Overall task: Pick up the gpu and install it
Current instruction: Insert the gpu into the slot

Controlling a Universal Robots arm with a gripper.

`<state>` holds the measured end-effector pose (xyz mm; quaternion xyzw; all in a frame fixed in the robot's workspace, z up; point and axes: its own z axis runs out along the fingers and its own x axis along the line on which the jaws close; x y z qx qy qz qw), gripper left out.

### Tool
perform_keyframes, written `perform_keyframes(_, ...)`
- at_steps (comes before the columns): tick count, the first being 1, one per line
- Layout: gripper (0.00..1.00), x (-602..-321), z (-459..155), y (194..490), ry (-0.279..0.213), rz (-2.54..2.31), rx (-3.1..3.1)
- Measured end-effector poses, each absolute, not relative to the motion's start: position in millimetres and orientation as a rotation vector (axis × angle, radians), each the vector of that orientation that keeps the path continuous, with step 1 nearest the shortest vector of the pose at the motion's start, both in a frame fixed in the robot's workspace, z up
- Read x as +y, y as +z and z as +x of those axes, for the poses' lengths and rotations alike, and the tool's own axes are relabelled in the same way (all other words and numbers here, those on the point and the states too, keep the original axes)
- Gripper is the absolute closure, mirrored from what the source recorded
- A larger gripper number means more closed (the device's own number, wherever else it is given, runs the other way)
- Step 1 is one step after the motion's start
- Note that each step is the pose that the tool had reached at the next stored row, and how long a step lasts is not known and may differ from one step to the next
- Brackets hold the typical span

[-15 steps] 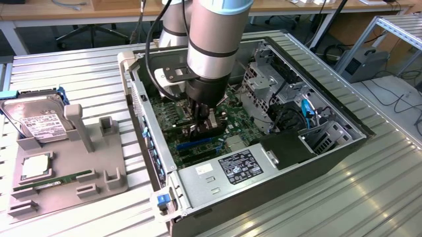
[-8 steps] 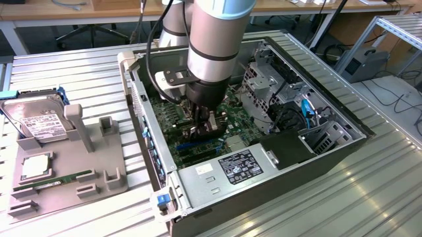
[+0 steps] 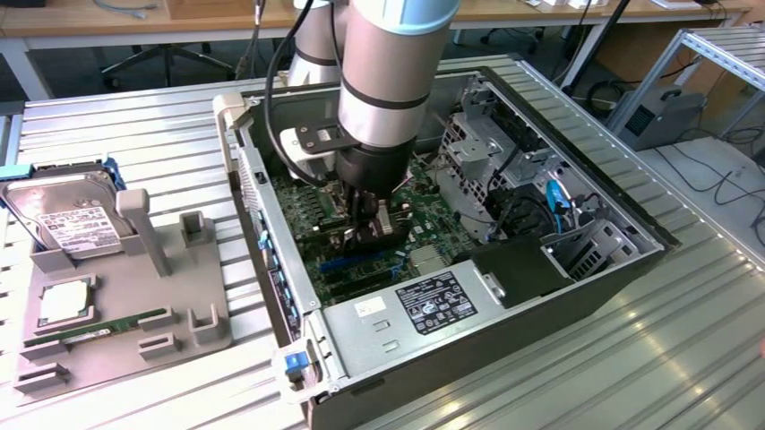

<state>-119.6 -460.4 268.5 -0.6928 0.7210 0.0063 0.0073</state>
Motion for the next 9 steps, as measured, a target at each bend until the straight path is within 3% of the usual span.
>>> perform_keyframes(9, 0.73, -462.5, -120.2, 265.7, 0.020, -2.166, 2.255)
